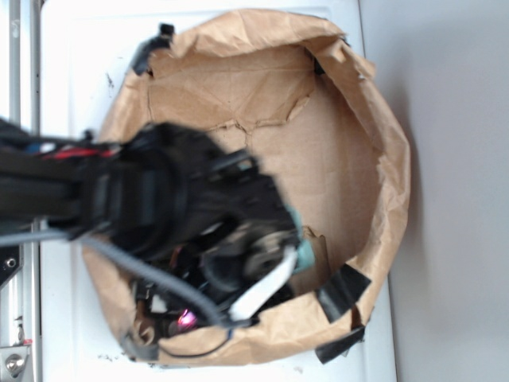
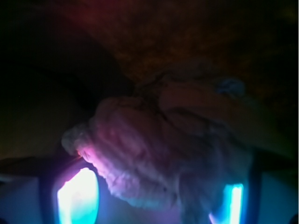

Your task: Grab the white paper.

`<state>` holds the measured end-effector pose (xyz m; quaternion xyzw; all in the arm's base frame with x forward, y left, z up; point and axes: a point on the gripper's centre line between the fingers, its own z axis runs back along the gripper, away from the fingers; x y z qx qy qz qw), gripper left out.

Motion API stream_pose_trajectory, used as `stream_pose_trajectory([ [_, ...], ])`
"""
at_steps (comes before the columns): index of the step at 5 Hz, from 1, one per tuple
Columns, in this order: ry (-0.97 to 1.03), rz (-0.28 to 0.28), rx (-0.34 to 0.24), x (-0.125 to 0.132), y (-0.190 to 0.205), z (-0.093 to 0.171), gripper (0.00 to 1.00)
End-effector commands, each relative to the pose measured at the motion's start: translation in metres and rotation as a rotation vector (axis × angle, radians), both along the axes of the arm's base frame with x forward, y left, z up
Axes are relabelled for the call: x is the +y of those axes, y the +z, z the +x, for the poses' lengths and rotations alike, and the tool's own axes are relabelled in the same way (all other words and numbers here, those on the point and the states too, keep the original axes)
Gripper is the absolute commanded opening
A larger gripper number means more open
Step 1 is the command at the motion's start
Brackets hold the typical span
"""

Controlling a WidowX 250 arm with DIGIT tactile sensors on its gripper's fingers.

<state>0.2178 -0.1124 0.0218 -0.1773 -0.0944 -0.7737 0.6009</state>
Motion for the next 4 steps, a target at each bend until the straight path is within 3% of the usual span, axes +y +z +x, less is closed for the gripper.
stream_pose_trajectory([
  [1,0.013,-0.01,0.063,-0.022,-0.015,-0.028,0.0],
  [3,0.191,-0.01,0.013,-0.021,-0.013,-0.021,0.0],
  [4,0.44,-0.06,-0.012,-0.012,-0.01,-0.006,0.0],
])
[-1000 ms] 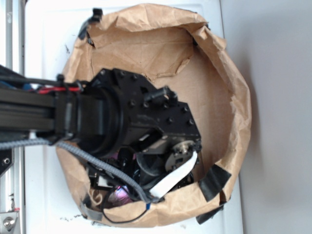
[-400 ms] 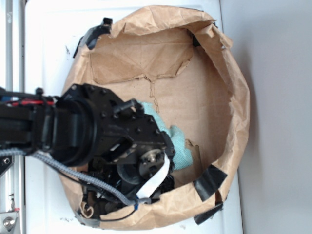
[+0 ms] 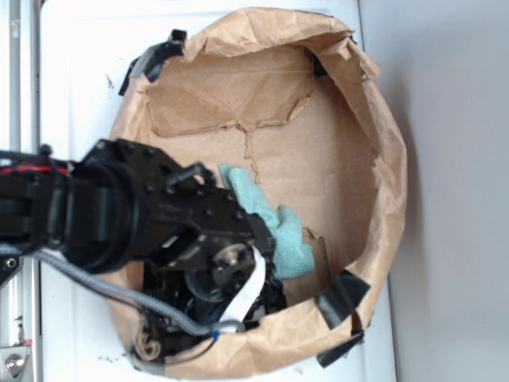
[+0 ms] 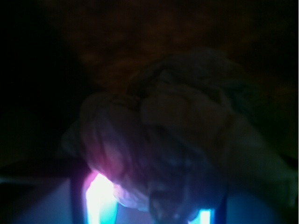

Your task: Grab the white paper.

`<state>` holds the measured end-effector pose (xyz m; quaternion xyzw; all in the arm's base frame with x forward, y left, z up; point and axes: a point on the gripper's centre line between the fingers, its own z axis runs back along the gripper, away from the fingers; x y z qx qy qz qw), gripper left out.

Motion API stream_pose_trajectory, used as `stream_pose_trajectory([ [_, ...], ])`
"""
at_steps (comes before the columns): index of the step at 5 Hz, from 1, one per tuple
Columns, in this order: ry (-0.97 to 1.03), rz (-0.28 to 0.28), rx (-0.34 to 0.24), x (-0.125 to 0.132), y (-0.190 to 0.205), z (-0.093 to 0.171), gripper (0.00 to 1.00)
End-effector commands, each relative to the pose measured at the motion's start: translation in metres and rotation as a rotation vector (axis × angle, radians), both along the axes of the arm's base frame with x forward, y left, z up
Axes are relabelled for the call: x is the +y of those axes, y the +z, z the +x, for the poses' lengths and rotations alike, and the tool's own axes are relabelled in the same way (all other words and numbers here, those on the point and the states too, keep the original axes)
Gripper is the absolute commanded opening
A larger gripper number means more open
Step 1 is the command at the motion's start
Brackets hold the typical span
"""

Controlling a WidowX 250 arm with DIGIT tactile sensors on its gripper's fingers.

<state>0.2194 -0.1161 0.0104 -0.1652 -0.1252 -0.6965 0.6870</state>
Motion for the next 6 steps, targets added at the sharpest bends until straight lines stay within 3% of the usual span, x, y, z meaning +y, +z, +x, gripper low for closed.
stream_pose_trajectory([
  [1,0.325,-0.079,-0.014,0.037,0.044,0.014,0.0],
  [2,0.46,-0.096,0.0,0.089,0.093,0.04,0.0],
  [3,0.56,-0.089,0.097,0.117,0.135,0.071,0.0],
  [4,0.647,-0.039,0.136,0.126,0.148,0.083,0.0],
  [5,0.818,0.13,0.087,0.118,0.158,0.07,0.0],
  [6,0.981,0.276,-0.056,0.111,0.163,0.048,0.0],
])
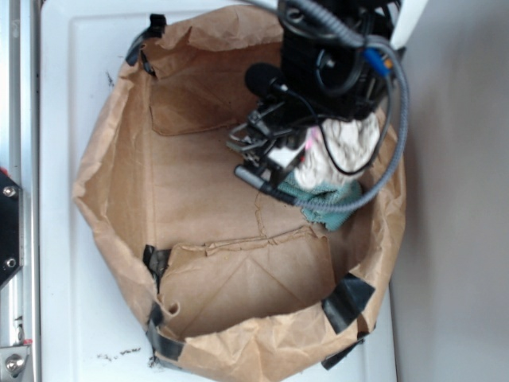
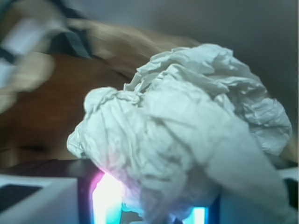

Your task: Grab the white paper.

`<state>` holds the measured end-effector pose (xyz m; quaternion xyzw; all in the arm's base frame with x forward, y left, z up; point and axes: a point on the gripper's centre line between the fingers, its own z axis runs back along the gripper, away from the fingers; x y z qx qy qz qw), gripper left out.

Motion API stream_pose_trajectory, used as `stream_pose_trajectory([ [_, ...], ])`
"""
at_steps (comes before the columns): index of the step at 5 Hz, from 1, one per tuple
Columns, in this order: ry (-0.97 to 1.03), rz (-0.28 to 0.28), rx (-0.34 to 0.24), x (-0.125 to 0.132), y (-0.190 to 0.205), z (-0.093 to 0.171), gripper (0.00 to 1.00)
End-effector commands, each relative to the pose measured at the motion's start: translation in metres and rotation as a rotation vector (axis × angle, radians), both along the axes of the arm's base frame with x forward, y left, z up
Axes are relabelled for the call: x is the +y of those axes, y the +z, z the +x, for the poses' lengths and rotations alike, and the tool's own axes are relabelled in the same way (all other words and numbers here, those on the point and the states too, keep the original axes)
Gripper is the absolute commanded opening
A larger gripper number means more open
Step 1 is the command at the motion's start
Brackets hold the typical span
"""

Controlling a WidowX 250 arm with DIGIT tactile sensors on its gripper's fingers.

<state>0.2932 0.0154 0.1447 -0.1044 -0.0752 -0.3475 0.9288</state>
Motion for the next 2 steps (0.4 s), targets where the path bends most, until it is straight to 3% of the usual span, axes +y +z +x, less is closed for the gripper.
stream_pose_trajectory([
  [1,0.24,0.267,-0.175,-0.028,0.03,-0.037,0.0],
  [2,0.259,0.234,-0.098,-0.023,0.041,-0.035,0.0],
])
